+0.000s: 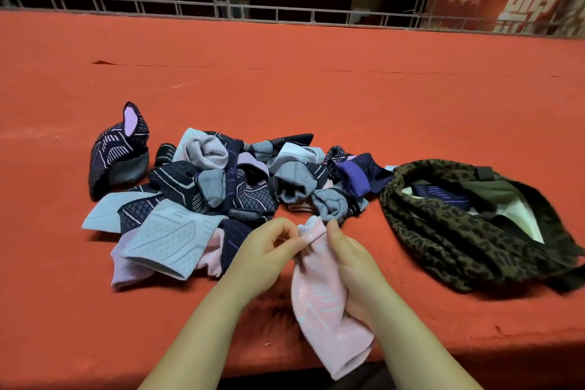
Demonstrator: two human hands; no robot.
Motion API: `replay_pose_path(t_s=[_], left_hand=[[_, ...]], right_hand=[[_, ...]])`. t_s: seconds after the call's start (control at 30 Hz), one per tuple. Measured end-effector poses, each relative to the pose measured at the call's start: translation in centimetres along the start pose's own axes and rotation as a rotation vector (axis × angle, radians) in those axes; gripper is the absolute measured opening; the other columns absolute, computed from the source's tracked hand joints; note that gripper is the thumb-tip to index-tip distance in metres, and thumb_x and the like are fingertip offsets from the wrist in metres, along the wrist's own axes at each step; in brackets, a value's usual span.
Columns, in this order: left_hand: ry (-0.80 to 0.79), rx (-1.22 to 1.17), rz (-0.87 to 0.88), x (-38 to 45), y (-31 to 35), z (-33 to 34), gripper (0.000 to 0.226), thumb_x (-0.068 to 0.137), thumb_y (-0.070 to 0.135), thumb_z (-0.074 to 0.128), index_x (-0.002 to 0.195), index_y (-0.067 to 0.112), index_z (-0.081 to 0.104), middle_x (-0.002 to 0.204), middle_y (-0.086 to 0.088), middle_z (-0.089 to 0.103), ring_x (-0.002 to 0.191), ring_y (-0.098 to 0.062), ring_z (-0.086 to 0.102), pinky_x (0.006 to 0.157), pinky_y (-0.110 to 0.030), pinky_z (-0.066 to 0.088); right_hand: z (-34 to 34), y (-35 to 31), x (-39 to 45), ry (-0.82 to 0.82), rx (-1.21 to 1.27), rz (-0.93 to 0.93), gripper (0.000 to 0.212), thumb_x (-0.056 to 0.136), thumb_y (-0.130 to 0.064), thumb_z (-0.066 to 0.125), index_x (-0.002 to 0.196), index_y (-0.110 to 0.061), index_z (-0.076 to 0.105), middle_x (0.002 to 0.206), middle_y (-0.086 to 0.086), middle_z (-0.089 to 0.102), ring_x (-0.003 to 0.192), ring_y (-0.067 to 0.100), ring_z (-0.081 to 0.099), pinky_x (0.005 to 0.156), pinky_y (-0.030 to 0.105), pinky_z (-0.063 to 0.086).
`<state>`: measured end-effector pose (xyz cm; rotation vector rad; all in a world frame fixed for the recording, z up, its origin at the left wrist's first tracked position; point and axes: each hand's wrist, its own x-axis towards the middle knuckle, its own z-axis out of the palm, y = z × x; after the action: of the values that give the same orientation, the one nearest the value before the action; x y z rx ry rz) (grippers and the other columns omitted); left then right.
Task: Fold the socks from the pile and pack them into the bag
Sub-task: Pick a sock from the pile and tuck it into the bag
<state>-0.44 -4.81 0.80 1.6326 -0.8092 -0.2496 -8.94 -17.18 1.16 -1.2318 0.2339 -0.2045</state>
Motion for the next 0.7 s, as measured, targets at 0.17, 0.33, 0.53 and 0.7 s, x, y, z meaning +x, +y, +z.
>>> replay_pose_path(t_s=[0.17, 0.33, 0.53, 0.7], left_hand=[[0.122, -0.483, -0.205, 0.7, -0.7, -0.7, 0.019, 0.085, 0.028, 0.058, 0.073, 0.016, 0.049, 0.074, -0.015, 0.053, 0.071, -0.022, 0.051, 0.068, -0.034, 0.049], [0.225, -0.447, -0.249, 1.1, -1.1, -0.4, 0.02, 0.087, 0.018, 0.057, 0.07, 0.02, 0.047, 0.062, 0.004, 0.044, 0.058, -0.007, 0.038, 0.052, -0.026, 0.034], [0.062, -0.481, -0.201, 0.2, -2.3, -0.3, 0.038, 0.065, 0.016, 0.066, 0.1, 0.011, 0.051, 0.069, 0.005, 0.066, 0.063, -0.005, 0.061, 0.058, -0.013, 0.046], [0.032, -0.368, -0.255, -0.7, -3.1, 1.3, 0.035, 0.061, 0.032, 0.072, 0.089, 0.015, 0.06, 0.073, 0.004, 0.059, 0.061, -0.007, 0.049, 0.056, -0.019, 0.039]], right_hand=[[-2.5, -1.3, 0.1, -0.004, -0.144, -0.028, 0.041, 0.077, -0.051, 0.065, 0.08, -0.011, 0.072, 0.085, 0.008, 0.071, 0.079, 0.017, 0.063, 0.07, 0.027, 0.052], [-4.1, -0.7, 0.4, 0.042, -0.206, 0.014, 0.079, 0.048, -0.07, 0.078, 0.089, -0.005, 0.058, 0.083, 0.017, 0.053, 0.08, 0.027, 0.044, 0.069, 0.042, 0.036], [-4.3, -0.2, 0.4, 0.053, 0.181, 0.027, 0.079, 0.058, -0.053, 0.082, 0.109, 0.004, 0.063, 0.102, 0.024, 0.069, 0.088, 0.031, 0.068, 0.078, 0.039, 0.057], [-4.4, 0.0, 0.4, 0.009, 0.236, 0.04, 0.098, 0.049, -0.055, 0.087, 0.118, 0.007, 0.057, 0.112, 0.031, 0.063, 0.098, 0.037, 0.064, 0.084, 0.045, 0.054]])
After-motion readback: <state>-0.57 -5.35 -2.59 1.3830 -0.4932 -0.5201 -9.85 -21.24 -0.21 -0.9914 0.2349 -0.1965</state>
